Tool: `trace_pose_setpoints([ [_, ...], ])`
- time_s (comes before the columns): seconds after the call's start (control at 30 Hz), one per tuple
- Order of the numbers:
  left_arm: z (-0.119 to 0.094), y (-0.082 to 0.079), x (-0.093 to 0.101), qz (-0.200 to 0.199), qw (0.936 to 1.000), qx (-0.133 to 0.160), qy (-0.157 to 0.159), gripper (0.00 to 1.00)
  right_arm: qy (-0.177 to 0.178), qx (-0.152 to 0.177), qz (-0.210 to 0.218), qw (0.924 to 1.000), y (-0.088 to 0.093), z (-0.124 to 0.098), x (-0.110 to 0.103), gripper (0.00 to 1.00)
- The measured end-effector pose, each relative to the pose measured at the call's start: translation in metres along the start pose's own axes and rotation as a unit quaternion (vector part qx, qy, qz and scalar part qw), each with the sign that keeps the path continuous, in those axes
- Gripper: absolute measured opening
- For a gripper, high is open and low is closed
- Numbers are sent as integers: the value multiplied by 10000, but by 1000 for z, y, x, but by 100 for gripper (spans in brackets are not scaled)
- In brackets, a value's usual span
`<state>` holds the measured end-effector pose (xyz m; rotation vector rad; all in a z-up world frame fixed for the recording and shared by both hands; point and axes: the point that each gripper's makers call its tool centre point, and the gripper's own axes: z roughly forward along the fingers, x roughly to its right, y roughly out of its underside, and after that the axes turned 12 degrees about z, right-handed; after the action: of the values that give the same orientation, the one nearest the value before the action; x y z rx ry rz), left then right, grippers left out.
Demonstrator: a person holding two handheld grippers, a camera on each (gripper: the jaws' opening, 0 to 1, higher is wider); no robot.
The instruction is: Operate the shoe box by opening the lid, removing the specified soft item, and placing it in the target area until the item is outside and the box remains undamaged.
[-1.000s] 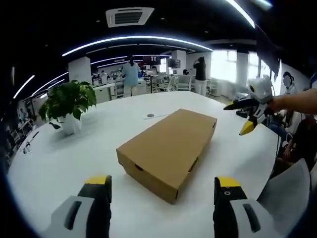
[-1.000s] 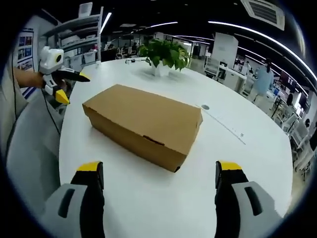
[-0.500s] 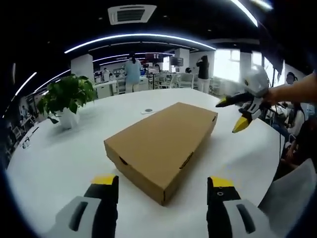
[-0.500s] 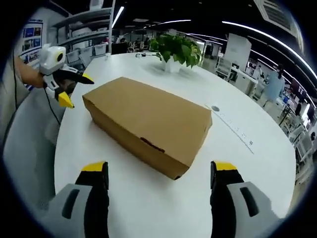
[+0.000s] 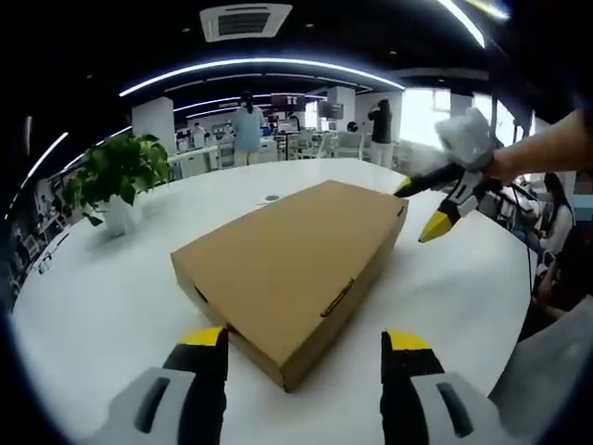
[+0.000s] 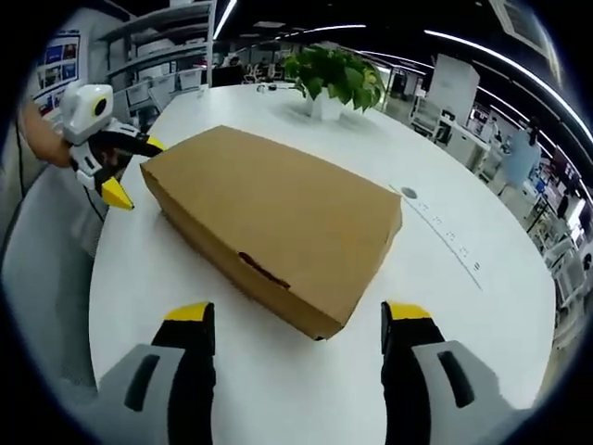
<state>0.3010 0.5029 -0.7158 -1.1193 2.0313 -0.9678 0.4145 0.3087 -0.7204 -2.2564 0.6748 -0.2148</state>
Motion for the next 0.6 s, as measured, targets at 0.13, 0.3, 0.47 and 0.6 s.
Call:
trace_pose_setpoints([
  [0.13,5,2,-3,-16,9999,-57,-132,67,1,-83,-50,10000,1,7,3,63],
  [0.3,7,3,-6,-53,9996,-124,-258,67,76,-187,-171,9997,2,14,9,53],
  [0.47,11,6,-12,-35,9989,-234,-399,62,44,-218,-269,9994,-2,17,10,49],
  [0.6,13,7,-18,-103,9984,-274,-475,57,-34,-256,-313,9992,-2,18,8,47],
])
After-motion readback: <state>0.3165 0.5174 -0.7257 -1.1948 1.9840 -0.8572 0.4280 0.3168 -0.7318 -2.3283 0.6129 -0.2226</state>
